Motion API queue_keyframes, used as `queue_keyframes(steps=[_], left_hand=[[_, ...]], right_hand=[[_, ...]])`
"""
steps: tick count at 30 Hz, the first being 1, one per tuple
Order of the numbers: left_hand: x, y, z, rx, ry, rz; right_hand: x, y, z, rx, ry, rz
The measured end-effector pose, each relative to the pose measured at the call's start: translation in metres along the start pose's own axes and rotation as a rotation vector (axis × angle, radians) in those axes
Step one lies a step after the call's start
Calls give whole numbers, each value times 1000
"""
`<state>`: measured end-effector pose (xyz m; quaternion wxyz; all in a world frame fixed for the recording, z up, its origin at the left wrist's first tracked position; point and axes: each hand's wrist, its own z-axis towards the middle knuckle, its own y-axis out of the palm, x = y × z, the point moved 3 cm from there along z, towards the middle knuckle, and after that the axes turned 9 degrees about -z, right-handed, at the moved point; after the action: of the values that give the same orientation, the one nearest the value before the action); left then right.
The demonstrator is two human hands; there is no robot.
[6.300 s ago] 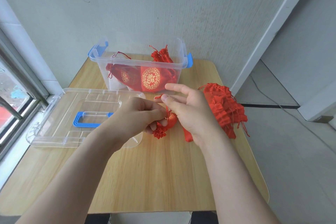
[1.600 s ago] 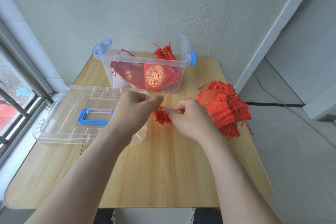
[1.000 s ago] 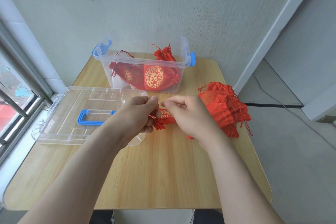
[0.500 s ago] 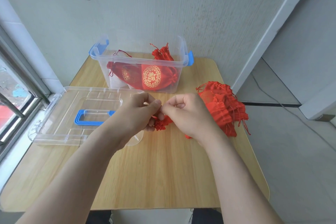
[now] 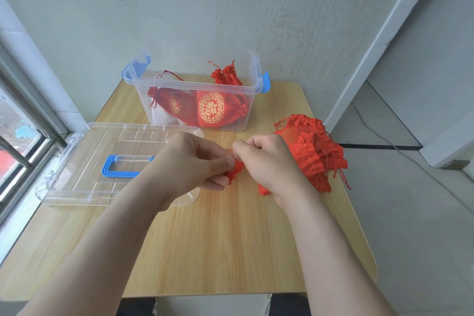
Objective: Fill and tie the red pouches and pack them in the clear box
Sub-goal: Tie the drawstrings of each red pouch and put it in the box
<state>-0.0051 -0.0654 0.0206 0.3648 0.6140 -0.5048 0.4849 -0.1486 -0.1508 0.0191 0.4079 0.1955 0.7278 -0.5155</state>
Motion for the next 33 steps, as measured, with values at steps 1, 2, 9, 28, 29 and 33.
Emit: queue_keyframes(steps=[1,2,9,28,29,33], left_hand=[[1,1,0,6,13,34],[1,2,0,17,23,70],[-5,-2,2,134,-6,191],[-6,1,3,67,44,269],[-6,0,4,93,36,216],[-10,-8,7,164,47,85]], right_hand=[[1,0,1,1,-2,-9],[1,1,1,-2,-11,-33],[-1,-2,2,-88,-78,-299],[-5,0,9,-142,-183,211],[-3,-1,10,-100,-210,148],[-2,3,7,-20,-337,-158]])
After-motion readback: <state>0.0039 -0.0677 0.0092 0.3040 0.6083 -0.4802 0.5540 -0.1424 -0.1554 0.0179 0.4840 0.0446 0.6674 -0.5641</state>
